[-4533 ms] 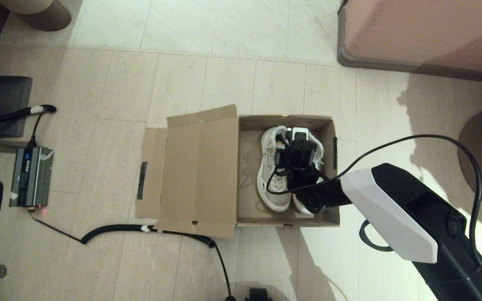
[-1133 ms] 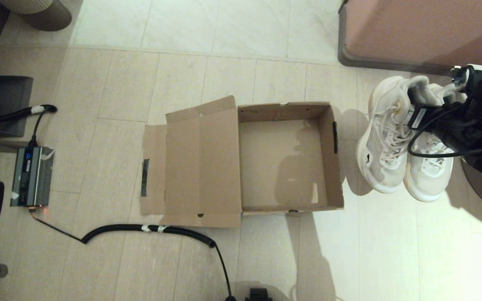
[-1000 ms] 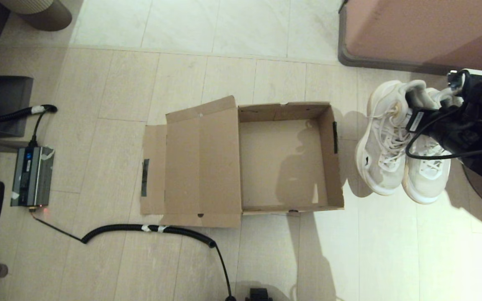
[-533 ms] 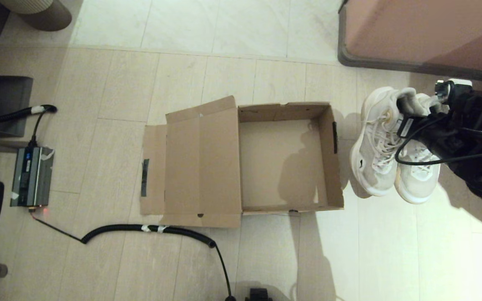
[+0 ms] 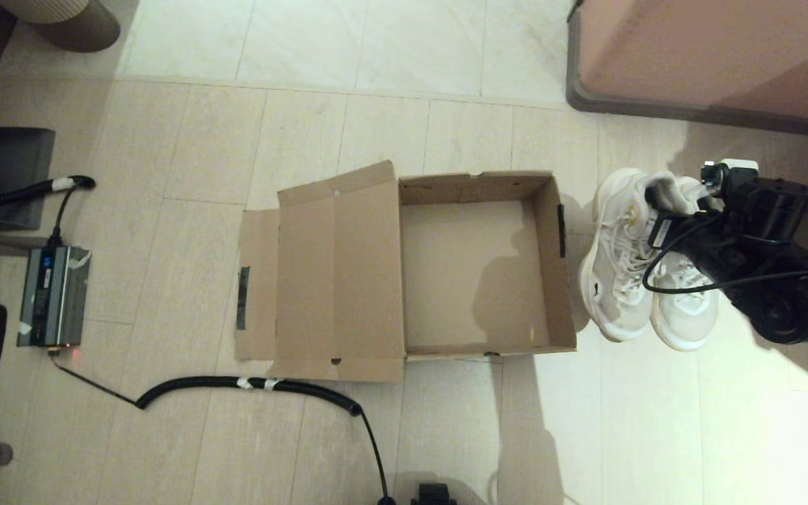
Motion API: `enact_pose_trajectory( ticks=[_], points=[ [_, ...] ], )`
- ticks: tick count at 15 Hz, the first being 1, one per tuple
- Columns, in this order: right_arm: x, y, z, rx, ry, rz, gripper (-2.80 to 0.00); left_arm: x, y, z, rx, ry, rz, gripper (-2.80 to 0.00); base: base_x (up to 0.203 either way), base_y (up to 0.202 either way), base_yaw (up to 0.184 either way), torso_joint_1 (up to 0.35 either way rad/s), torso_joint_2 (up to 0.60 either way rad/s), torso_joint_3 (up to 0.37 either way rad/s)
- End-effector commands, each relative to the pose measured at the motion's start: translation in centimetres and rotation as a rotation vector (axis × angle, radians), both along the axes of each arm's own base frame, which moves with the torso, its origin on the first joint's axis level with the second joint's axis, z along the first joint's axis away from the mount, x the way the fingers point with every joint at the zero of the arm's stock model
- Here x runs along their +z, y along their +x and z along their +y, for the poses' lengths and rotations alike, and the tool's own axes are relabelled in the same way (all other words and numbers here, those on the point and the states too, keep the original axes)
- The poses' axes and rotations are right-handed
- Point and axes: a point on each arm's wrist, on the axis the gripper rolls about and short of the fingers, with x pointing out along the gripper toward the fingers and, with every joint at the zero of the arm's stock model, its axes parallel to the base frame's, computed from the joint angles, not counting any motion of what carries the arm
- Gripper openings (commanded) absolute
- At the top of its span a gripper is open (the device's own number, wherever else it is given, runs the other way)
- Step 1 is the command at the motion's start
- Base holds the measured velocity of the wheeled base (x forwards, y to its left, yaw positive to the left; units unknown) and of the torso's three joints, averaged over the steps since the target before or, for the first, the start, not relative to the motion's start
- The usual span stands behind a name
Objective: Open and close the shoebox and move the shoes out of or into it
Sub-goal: Put the shoes out of the shoe box
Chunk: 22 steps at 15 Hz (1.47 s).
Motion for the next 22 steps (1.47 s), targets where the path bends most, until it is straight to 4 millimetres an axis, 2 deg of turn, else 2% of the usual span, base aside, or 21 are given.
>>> enact_pose_trajectory(
  ticks=[1,4,9,13,18,22],
  points=[
    [-0.8,0.5,0.0,0.004,0.001,0.012,-2.80,-0.2,0.1,0.0,0.000,0.000,0.008,-2.80,0.000,0.000,0.000,0.000,0.00,0.000],
    [-1.3,1.2,0.0,0.011,0.001,0.011,-2.80,-0.2,0.1,0.0,0.000,0.000,0.008,-2.80,0.000,0.000,0.000,0.000,0.00,0.000],
    [-3.9,2.9,-0.2,0.008,-0.001,0.040,-2.80,-0.2,0.1,0.0,0.000,0.000,0.008,-2.80,0.000,0.000,0.000,0.000,0.00,0.000],
    [-5.7,4.2,-2.5,-0.007,-0.014,0.039,-2.80,-0.2,0.1,0.0,0.000,0.000,0.008,-2.80,0.000,0.000,0.000,0.000,0.00,0.000],
    [-7.7,5.0,-2.7,-0.010,-0.009,0.058,-2.80,-0.2,0.1,0.0,0.000,0.000,0.008,-2.80,0.000,0.000,0.000,0.000,0.00,0.000],
    [-8.4,5.5,-3.1,-0.018,-0.009,0.055,-2.80,-0.2,0.1,0.0,0.000,0.000,0.008,-2.80,0.000,0.000,0.000,0.000,0.00,0.000]
  ],
)
